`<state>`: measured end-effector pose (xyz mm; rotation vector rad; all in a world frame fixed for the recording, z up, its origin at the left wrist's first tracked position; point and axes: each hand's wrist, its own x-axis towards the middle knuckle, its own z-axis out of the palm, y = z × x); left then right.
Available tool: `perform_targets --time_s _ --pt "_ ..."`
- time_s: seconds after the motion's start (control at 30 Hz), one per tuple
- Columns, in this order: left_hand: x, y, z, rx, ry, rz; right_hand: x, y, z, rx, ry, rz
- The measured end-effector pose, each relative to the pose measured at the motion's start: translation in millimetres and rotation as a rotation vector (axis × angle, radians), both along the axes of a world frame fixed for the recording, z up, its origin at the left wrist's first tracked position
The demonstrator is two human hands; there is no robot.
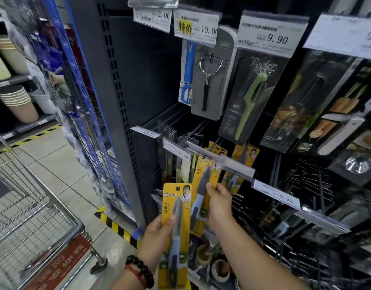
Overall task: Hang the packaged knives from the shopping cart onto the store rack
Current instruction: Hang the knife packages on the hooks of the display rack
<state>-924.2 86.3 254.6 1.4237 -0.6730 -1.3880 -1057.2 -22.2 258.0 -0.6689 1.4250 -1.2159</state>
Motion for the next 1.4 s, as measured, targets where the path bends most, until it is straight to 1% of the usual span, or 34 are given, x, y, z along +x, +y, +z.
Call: perform_targets --time_s 0.3,0.6,0.7,0.77,0.83,0.9,0.97,1.03,1.07,1.13,1.3,1.37,1.4 --pt "2 4 -3 -0.026 -0.038 -0.042 1 -5 -9 0.018 0.034 -0.014" --pt "9 -2 -9 -0.043 -0.104 -0.098 -12 -45 -7 0.06 0.164 0.012" --pt "6 -10 -13 -0.062 -0.153 -0.172 -21 -49 -16 0.078 0.254 -0.001" --pt "2 -16 -14 -0.073 -0.148 -0.195 -27 -39 -24 0.076 0.31 0.02" --pt "-4 -22 -13 -0.09 -0.143 -0.211 -32 -20 -32 0.053 0.272 0.049" --pt "-12 -29 -12 -0.099 -0.135 -0.235 -35 1 -33 0.034 0.155 0.091" --pt "-20 -35 -10 -0.109 -0.129 -0.262 -35 18 -26 -0.009 0.038 0.173" --pt "-27 -40 -7 -0.124 -0.115 -0.281 -36 29 -19 -0.065 0.0 0.278" --pt "-30 -42 -6 -0.126 -0.102 -0.283 -37 30 -17 -0.079 0.003 0.313" --pt "-36 -46 -5 -0.114 -0.081 -0.294 -40 31 -11 -0.095 0.018 0.317" --pt "-43 -54 -13 -0.095 -0.098 -0.304 -43 29 -2 -0.173 0.094 0.354" --pt "-44 -57 -13 -0.103 -0.169 -0.254 -43 30 -3 -0.163 0.082 0.344" --pt "-43 -59 -10 -0.121 -0.261 -0.199 -43 29 -5 -0.157 0.086 0.335"
